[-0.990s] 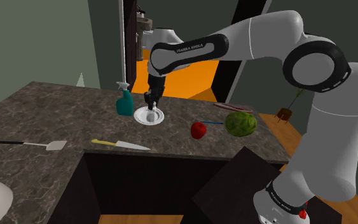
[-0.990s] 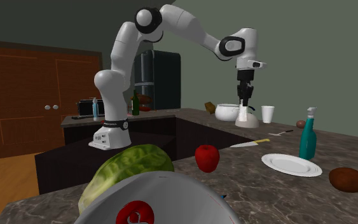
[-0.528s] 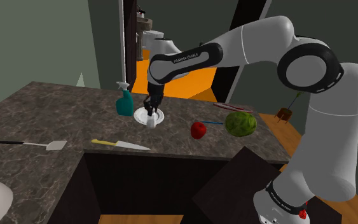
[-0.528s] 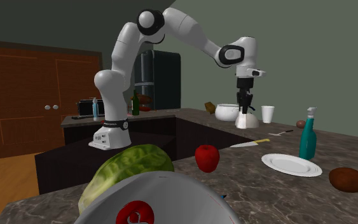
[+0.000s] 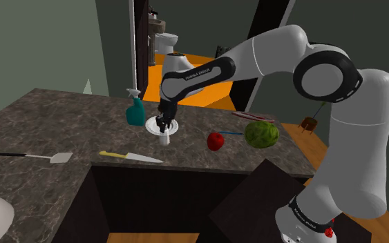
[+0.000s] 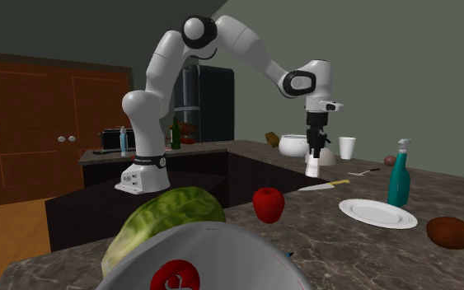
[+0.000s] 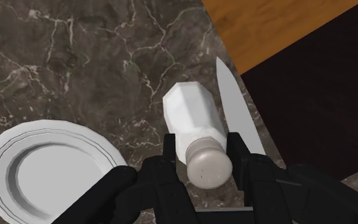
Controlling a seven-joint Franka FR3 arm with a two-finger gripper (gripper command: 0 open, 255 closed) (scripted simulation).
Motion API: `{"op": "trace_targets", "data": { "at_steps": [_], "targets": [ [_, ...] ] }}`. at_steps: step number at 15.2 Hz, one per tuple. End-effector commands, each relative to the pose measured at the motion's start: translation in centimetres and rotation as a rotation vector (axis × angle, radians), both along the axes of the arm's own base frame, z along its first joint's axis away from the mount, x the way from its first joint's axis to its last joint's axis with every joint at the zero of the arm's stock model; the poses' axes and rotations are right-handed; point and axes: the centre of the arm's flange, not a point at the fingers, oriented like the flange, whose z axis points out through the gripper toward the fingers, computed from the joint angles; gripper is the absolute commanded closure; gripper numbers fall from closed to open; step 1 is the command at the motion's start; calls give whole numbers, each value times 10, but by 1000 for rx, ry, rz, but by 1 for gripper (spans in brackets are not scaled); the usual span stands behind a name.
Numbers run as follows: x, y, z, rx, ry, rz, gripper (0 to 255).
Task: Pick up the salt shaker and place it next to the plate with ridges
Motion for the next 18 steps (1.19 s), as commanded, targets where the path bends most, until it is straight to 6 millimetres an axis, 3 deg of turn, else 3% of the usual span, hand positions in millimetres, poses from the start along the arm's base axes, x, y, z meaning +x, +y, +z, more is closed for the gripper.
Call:
{"op": "trace_targets", "data": {
  "at_steps": [1, 13, 18],
  "targets": [
    [0, 1, -10, 0, -1, 0, 255],
    [0, 1, -73, 0, -1, 0, 255],
    [0, 1, -75, 0, -1, 0, 255]
  ]
}}
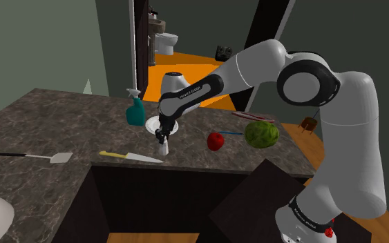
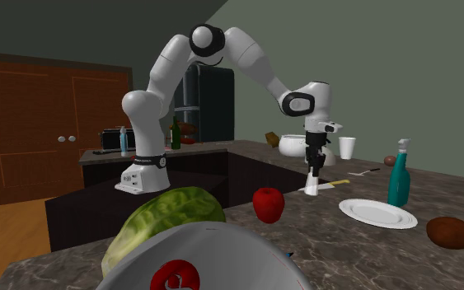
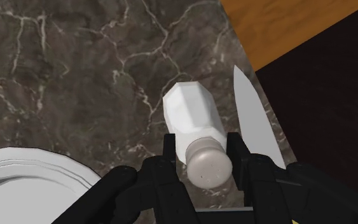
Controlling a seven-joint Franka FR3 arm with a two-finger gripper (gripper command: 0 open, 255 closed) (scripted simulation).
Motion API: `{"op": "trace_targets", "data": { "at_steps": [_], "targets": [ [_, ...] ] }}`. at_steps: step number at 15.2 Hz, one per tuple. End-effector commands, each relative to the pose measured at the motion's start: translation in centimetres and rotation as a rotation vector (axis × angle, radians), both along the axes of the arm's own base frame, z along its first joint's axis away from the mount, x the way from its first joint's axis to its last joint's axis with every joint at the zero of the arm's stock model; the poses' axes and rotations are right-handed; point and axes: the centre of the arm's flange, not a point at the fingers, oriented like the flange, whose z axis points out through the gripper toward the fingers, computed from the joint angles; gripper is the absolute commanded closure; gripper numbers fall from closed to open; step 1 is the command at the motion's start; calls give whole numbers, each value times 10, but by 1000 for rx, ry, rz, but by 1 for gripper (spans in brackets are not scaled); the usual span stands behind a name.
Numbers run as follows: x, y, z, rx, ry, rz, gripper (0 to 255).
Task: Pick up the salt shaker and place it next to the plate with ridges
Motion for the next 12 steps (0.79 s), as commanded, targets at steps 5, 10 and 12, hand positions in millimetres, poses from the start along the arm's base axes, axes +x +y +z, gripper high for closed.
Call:
{"op": "trace_targets", "data": {
  "at_steps": [5, 10, 12],
  "targets": [
    [0, 0, 0, 0, 0, 0, 0],
    [0, -1, 13, 0, 0, 0, 0],
    [1, -3, 39, 0, 0, 0, 0]
  ]
}}
